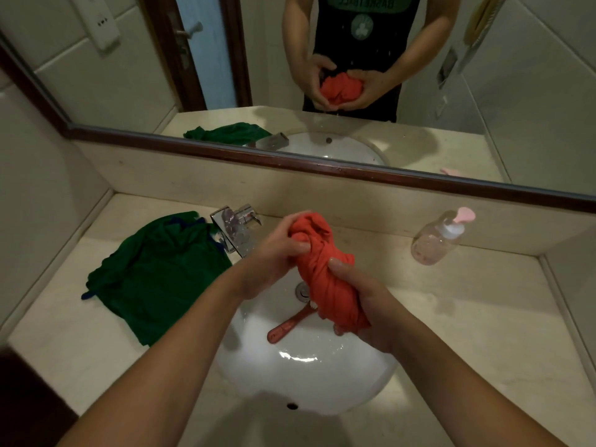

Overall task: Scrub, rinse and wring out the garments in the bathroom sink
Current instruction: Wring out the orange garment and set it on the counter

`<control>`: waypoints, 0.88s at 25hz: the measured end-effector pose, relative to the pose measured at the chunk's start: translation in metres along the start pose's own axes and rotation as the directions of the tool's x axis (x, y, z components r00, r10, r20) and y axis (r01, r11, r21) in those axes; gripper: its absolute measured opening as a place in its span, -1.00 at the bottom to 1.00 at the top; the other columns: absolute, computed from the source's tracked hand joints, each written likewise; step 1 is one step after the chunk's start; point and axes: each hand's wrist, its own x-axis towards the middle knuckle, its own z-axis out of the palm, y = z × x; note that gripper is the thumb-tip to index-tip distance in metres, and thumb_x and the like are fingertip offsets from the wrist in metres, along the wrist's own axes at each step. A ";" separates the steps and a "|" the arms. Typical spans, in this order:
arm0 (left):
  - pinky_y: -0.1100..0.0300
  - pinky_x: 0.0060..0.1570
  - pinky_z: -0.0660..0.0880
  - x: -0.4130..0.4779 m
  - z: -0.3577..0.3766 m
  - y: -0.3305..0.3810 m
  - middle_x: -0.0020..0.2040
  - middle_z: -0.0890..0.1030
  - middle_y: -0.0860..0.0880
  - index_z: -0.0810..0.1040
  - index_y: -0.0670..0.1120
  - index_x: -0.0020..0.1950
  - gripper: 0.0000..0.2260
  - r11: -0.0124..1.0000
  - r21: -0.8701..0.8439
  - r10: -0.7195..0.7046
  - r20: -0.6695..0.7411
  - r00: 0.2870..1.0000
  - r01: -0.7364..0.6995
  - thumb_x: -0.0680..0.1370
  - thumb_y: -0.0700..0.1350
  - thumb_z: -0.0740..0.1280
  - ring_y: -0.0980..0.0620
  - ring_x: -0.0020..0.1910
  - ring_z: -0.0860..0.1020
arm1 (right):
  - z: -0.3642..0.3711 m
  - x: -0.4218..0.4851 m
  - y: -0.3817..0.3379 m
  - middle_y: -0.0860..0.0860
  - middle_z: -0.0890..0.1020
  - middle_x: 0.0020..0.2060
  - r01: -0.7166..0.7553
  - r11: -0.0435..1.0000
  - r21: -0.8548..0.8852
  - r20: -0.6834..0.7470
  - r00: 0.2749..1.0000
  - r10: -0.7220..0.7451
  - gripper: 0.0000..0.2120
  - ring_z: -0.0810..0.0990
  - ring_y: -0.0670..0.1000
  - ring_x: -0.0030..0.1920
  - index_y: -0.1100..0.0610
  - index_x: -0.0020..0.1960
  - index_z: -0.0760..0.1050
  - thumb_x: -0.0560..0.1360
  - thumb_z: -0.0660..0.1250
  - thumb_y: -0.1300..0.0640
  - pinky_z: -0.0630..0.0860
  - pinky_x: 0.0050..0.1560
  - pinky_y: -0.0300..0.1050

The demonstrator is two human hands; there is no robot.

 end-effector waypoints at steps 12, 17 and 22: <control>-0.03 0.00 0.49 0.006 0.023 -0.003 -0.11 0.59 -0.09 0.58 -0.05 -0.18 -0.81 0.899 -0.360 0.236 -0.077 0.969 -0.248 0.29 -0.28 0.46 -0.14 -0.10 0.56 | 0.010 -0.002 -0.003 0.23 0.62 -0.09 -0.194 0.923 0.332 0.142 0.978 0.154 -0.23 0.61 0.14 -0.37 0.26 0.20 0.62 0.42 0.34 -0.43 0.39 -0.65 -0.26; 0.05 -0.11 0.50 0.001 0.032 -0.001 -0.23 0.56 -0.05 0.55 0.01 -0.31 -0.81 0.948 -0.101 0.272 -0.247 0.930 -0.303 0.29 -0.14 0.56 -0.06 -0.19 0.52 | 0.021 -0.003 -0.010 0.24 0.64 -0.25 -0.048 0.995 0.092 -0.227 0.972 0.068 -0.37 0.53 0.13 -0.44 0.18 0.17 0.59 0.53 0.27 -0.39 0.30 -0.61 -0.27; 0.03 -0.15 0.54 -0.003 0.039 -0.003 -0.29 0.54 -0.02 0.50 -0.01 -0.29 -0.80 0.935 0.057 0.347 -0.344 0.872 -0.350 0.37 -0.11 0.52 0.01 -0.26 0.53 | 0.023 -0.003 -0.016 -0.13 0.56 -0.52 0.140 0.767 -0.626 -0.335 0.840 -0.426 -0.46 0.50 -0.13 -0.47 0.02 -0.36 0.53 0.67 0.14 -0.21 0.36 -0.37 -0.16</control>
